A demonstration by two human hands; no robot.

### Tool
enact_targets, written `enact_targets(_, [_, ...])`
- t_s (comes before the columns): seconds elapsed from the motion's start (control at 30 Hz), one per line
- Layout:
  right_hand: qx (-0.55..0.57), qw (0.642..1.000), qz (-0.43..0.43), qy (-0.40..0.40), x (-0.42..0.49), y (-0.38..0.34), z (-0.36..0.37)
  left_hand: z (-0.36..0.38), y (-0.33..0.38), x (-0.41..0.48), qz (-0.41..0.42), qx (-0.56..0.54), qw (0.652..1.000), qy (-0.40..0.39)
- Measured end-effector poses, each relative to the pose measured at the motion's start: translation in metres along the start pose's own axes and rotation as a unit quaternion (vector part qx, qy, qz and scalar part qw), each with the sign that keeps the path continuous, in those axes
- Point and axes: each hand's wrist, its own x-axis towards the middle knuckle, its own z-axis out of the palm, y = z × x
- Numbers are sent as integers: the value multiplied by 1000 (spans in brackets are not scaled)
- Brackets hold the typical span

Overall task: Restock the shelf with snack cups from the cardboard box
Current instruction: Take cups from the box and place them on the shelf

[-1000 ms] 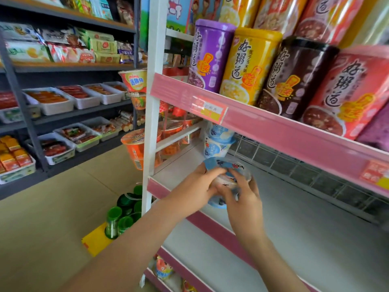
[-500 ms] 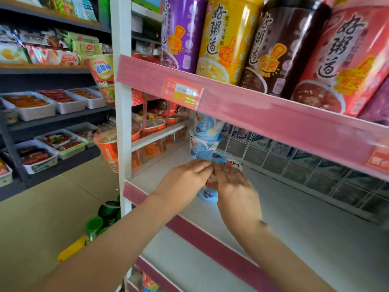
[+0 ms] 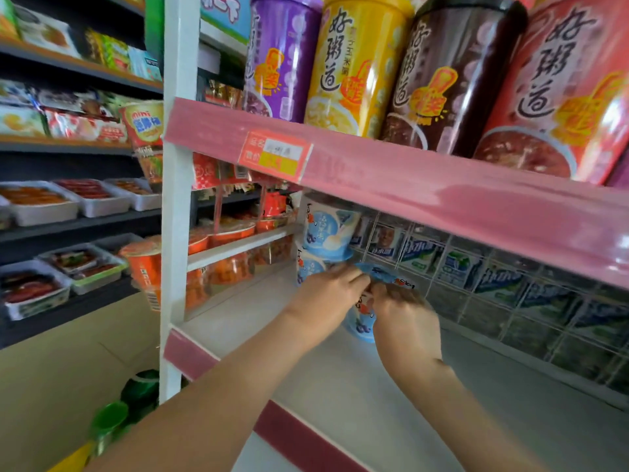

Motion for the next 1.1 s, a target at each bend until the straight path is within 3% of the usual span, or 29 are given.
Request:
enact_targets(0.13, [-15,1000,-4,12,9,8,22,13,3,12,-46,-15,999,-11])
enact_targets(0.33, [-10,1000,-14,5,13,18,39,10,6,21,-116,-51,985,-121])
enact_targets(0.43, [20,999,7,-34,7,20,43,-1,9,8,-107,-97,984,-108])
enact_targets(0.57, [49,995,41,-77,-6,5,24,-15,13,-25,-154,-102,979,-85])
enact_targets(0.8, [166,982,16,-83,-38,-95,-71,-75,31,-119,-185,-146,970,-59])
enact_targets(1.0, [315,938,9,-145,-118,-210,-128,-138,51,-263,-348,-182,918,-47])
enact_targets(1.1, [354,899,-24,-256,-208,-267,-124,-145,70,-373,-412,-121,892,-144])
